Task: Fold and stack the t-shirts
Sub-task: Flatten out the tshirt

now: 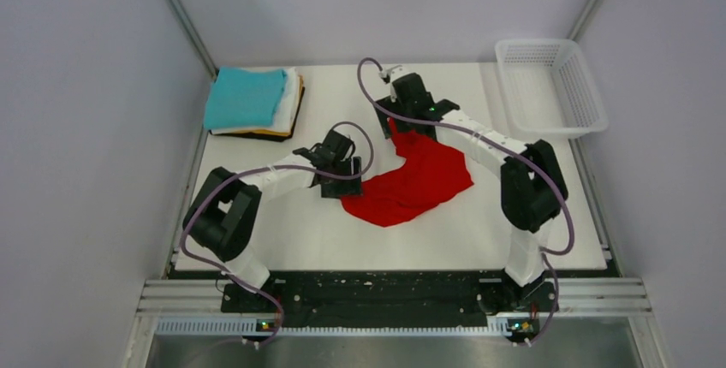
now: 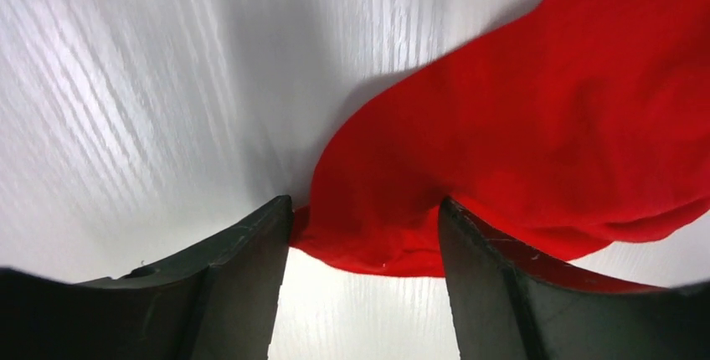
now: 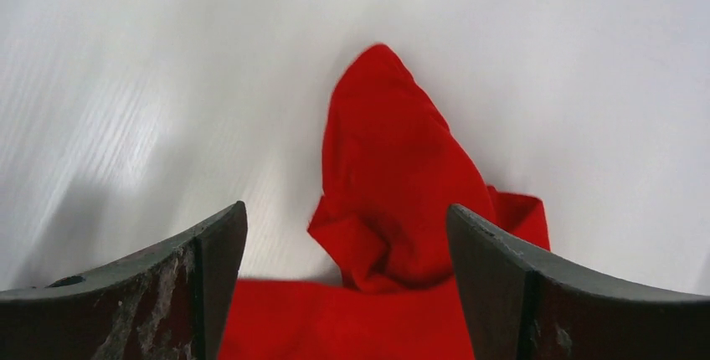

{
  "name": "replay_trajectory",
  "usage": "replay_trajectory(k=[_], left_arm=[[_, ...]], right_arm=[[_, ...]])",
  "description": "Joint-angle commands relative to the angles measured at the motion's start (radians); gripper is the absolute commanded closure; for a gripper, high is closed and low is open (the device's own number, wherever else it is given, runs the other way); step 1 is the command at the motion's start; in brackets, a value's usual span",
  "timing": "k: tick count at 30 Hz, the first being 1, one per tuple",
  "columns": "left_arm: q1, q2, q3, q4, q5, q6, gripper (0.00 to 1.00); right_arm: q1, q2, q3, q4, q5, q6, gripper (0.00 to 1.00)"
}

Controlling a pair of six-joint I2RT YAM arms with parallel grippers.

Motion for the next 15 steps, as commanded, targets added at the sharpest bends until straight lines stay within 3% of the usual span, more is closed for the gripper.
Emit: replay_trajectory(k=[1,6,9,11,15], left_arm=[[-0.008,0.086,0.015,0.047,0.026,-0.036,0.34],[-0.056,0.140,0.037,0.042,0.008,-0.052,0.51],[-0.077,0.194,0.065,0.028,0.019,-0.062,0.75],[-0.081,0.216,0.075,0.007,0.017,-0.072,0.99],[-0.081,0.184,0.047,-0.001,-0.011,-0.089,1.00]], right_arm=[[0.021,0.129,0.177,-0.041,0.096,-0.010,0.16],[0.020,0.295,0.341,-0.082,0.109,-0.025,0.21],[0.009,0.396,0.446,-0.118,0.098,-0.029,0.25],[-0.004,0.452,0.517,-0.153,0.088,-0.017,0.27],[-0.021,0.520,0.597,-0.186,0.057,-0.037,0.43]])
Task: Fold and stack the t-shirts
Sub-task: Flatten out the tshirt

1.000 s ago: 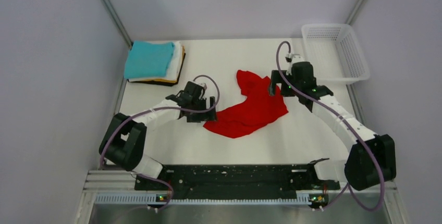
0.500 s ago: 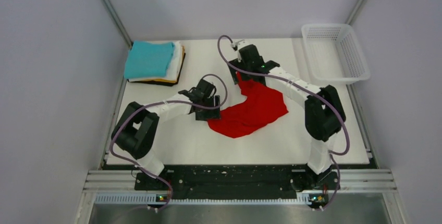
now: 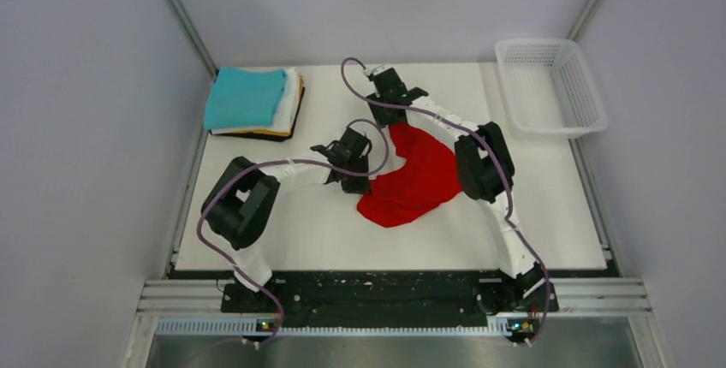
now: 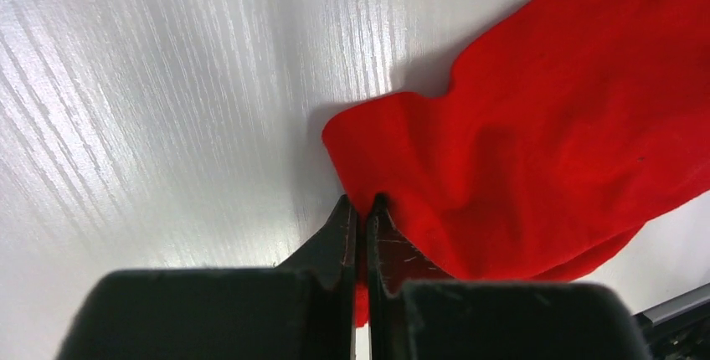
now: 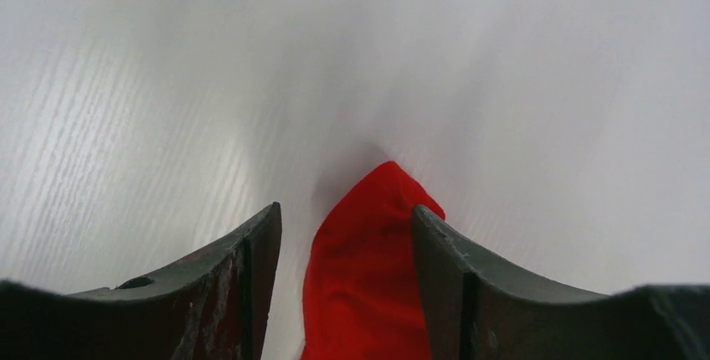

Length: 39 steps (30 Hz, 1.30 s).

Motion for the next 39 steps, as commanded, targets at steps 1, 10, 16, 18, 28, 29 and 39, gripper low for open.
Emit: replay_trajectory(k=[1,10,16,18,28,29,39], left_arm=[[-0.009,0.025,-0.077,-0.073,-0.051,-0.024,1.00],[-0.010,-0.040,-0.079,-0.147,-0.200,-0.057,1.00],[-0.008,-0.090,-0.049,-0.207,-0.286,-0.064,1.00],[-0.009,-0.122,-0.027,-0.248,-0.343,-0.069,1.00],[0.023,-0.411,0.157,-0.387,-0.792,-0.070,1.00],[0.025,-0.438,0.188,-0.397,-0.854,-0.063,1.00],[0.028,-0.772,0.235,0.033,-0.978,0.309,1.00]], right_arm=[[-0.021,0.056,0.121,-0.069,-0.017,-0.026,0.45],[-0.021,0.081,0.094,-0.117,0.045,-0.062,0.69],[-0.033,0.054,0.082,-0.092,0.166,0.014,1.00],[-0.048,-0.004,0.056,-0.053,0.170,0.040,1.00],[-0.146,-0.638,-0.352,0.263,0.268,0.082,1.00],[-0.159,-0.704,-0.391,0.285,0.271,0.080,1.00],[-0.190,-1.160,-0.524,0.322,0.158,0.080,1.00]])
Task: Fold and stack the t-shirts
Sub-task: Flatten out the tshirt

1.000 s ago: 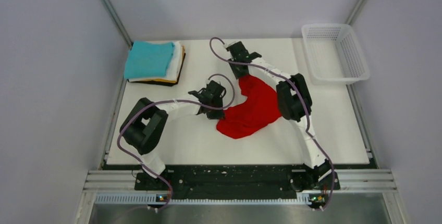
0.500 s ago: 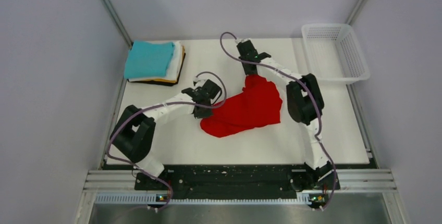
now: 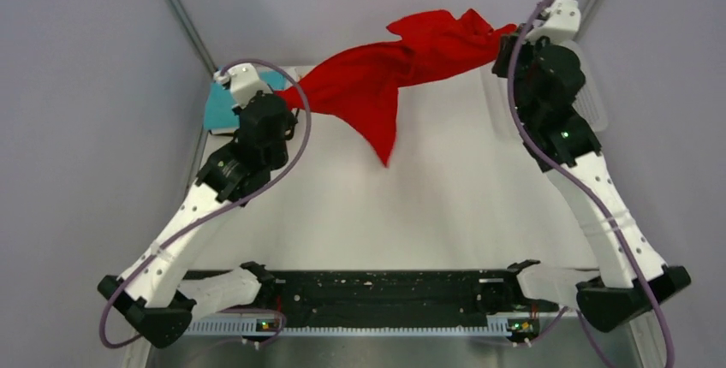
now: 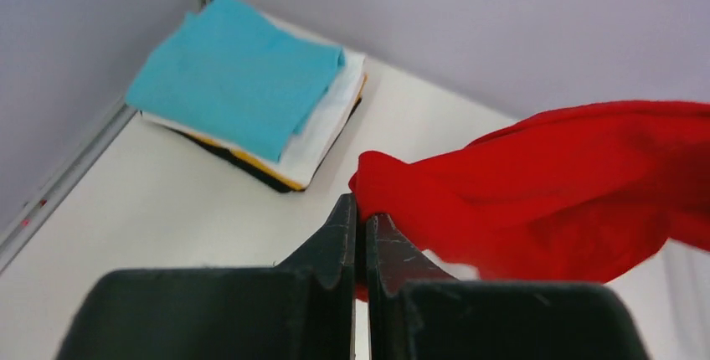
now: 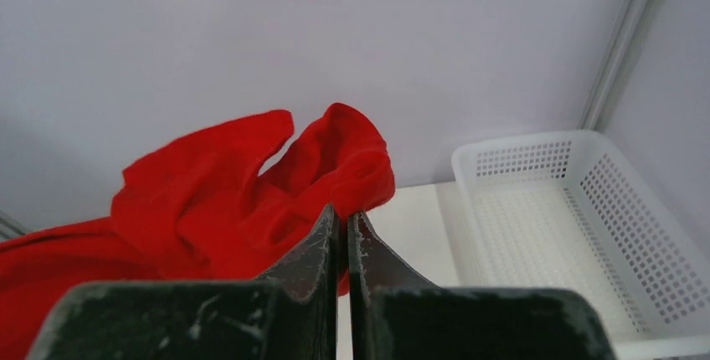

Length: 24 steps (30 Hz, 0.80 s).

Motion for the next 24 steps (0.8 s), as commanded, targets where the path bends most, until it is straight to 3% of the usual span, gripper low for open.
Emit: replay_trajectory(k=[1,4,17,21,24], left_arm=[[0.002,-0.142,-0.038,0.319,-0.056,0.245,1.00],[0.002,-0.192,-0.065,0.407,-0.089,0.317,1.00],[0.002,-0.291,-0.067,0.442,0.001,0.401,1.00],[0.008,-0.197,-0.078,0.401,0.051,0.346,1.00],[0.081,-0.053,-0.021,0.254,0.164,0.223,1.00]], right_arm=[[0.003,-0.123,-0.052,0.037,-0.052,0.003,1.00],[0.003,-0.207,-0.085,0.039,-0.019,-0.002,1.00],[0.003,-0.500,-0.238,-0.001,-0.079,0.039,1.00],[0.003,-0.538,-0.347,-0.055,0.013,0.131,1.00],[0.003,-0.564,-0.439,-0.115,0.098,0.189,1.00]])
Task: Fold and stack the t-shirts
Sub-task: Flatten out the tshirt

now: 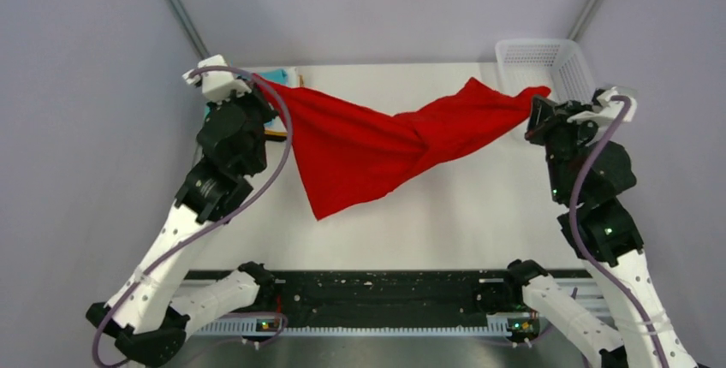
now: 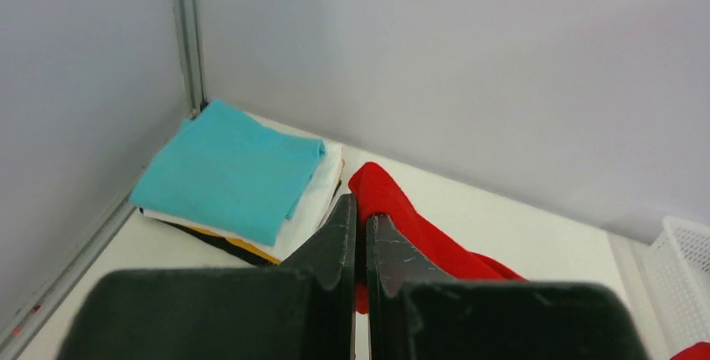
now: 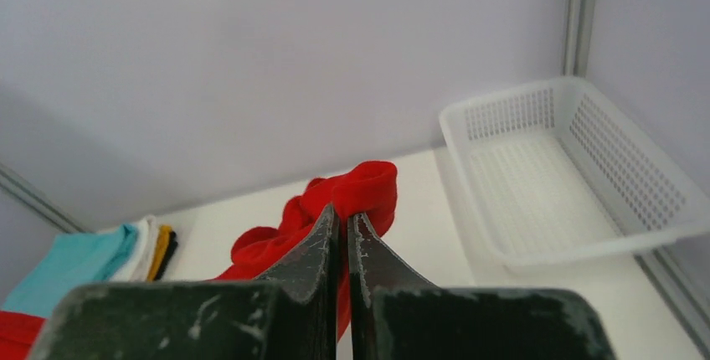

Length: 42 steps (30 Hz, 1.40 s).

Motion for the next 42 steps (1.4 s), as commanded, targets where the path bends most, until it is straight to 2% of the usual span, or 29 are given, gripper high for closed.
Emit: replay_trajectory(k=[1,4,9,14,18,20,21,22,23,24,25,26,28,29,30,31,33,35,37,42], left_arm=[[0.117,0.220,0.066,-0.179,0.197,-0.175,1.00],[0.257,0.339,0.044,-0.251,0.368,-0.303,1.00],[0.350,0.525,-0.013,-0.178,0.619,-0.329,1.00],[0.371,0.847,0.176,-0.295,0.647,-0.326,1.00],[0.391,1.032,0.344,-0.354,0.721,-0.322,1.00],[0.393,1.100,0.436,-0.376,0.763,-0.315,1.00],[0.394,1.126,0.468,-0.384,0.777,-0.314,0.95],[0.393,1.145,0.496,-0.390,0.791,-0.314,0.82],[0.393,1.157,0.515,-0.398,0.801,-0.313,0.66],[0.394,1.160,0.528,-0.407,0.807,-0.312,0.41],[0.394,1.153,0.531,-0.410,0.804,-0.309,0.09],[0.394,1.137,0.525,-0.413,0.793,-0.305,0.02],[0.394,1.090,0.498,-0.425,0.762,-0.299,0.01],[0.393,1.059,0.470,-0.426,0.750,-0.296,0.01],[0.394,1.017,0.438,-0.430,0.738,-0.297,0.01],[0.394,0.976,0.397,-0.431,0.729,-0.304,0.01],[0.394,0.880,0.290,-0.413,0.718,-0.315,0.01],[0.393,0.778,0.164,-0.385,0.713,-0.311,0.01],[0.394,0.714,0.070,-0.397,0.705,-0.322,0.01],[0.392,0.605,-0.123,-0.440,0.759,-0.375,0.01]], right_arm=[[0.003,-0.005,-0.110,-0.129,0.137,0.116,1.00],[0.003,0.002,-0.162,-0.232,0.168,0.174,1.00],[0.003,0.075,-0.331,-0.245,0.186,0.282,1.00],[-0.005,0.240,-0.474,-0.194,0.252,0.327,0.99],[-0.055,0.388,-0.497,-0.142,0.256,0.316,0.93],[-0.080,0.448,-0.488,-0.114,0.260,0.312,0.86],[-0.088,0.476,-0.478,-0.097,0.260,0.303,0.81],[-0.094,0.499,-0.463,-0.088,0.256,0.289,0.70],[-0.096,0.526,-0.438,-0.096,0.255,0.275,0.51],[-0.096,0.540,-0.404,-0.116,0.263,0.265,0.37],[-0.096,0.546,-0.370,-0.138,0.275,0.261,0.28],[-0.096,0.549,-0.339,-0.156,0.279,0.249,0.22],[-0.097,0.538,-0.285,-0.178,0.240,0.200,0.19],[-0.096,0.525,-0.264,-0.172,0.165,0.148,0.18],[-0.096,0.510,-0.248,-0.154,0.068,0.087,0.06],[-0.096,0.494,-0.243,-0.131,-0.026,0.057,0.02],[-0.089,0.473,-0.242,-0.072,-0.268,-0.012,0.01],[-0.055,0.490,-0.224,-0.044,-0.425,-0.034,0.01],[0.019,0.543,-0.183,-0.058,-0.456,-0.076,0.01],[0.194,0.818,-0.003,-0.183,-0.378,-0.185,0.05]])
